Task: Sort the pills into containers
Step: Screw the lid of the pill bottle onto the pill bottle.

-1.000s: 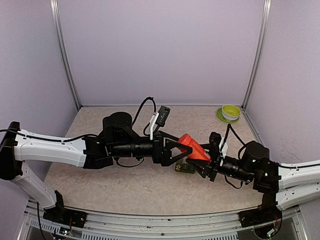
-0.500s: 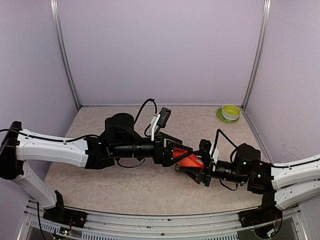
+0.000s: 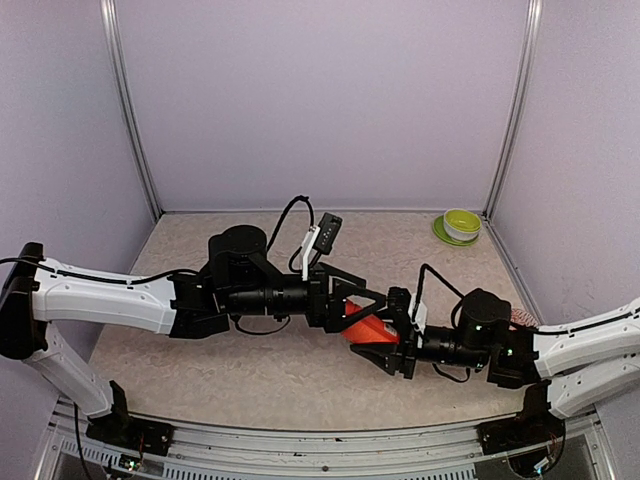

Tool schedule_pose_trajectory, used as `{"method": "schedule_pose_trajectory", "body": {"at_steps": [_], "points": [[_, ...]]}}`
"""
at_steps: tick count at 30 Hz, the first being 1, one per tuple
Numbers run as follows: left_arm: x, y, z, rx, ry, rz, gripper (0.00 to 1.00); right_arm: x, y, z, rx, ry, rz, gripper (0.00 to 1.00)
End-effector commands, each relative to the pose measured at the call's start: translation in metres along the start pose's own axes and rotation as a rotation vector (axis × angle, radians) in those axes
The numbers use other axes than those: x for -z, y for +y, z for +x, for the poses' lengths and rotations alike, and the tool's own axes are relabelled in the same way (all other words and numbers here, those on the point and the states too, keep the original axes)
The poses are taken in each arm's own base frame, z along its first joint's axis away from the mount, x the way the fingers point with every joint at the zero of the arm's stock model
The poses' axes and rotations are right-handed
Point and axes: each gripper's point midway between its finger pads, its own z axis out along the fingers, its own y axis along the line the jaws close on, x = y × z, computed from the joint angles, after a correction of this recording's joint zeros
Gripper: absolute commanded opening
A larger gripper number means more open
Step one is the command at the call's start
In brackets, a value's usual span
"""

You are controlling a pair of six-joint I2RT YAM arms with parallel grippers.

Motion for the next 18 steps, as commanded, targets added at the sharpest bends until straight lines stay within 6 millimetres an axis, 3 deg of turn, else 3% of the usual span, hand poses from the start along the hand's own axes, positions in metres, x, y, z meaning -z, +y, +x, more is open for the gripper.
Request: {"method": "schedule_pose_trajectory", "body": {"at_steps": [1, 10, 18], "points": [[0.003, -0.009, -0.01, 0.003, -0.026, 0.038, 0.99, 0.007, -0.001, -0.026, 0.0, -0.073, 0.014, 0.16], [0.003, -0.006, -0.001, 0.011, 0.011, 0.027, 0.99, 0.028, -0.021, -0.037, 0.028, -0.083, 0.139, 0.17], [0.003, -0.008, -0.007, -0.007, -0.003, 0.025, 0.99, 0.022, -0.028, -0.021, 0.032, -0.014, 0.178, 0.16]]}}
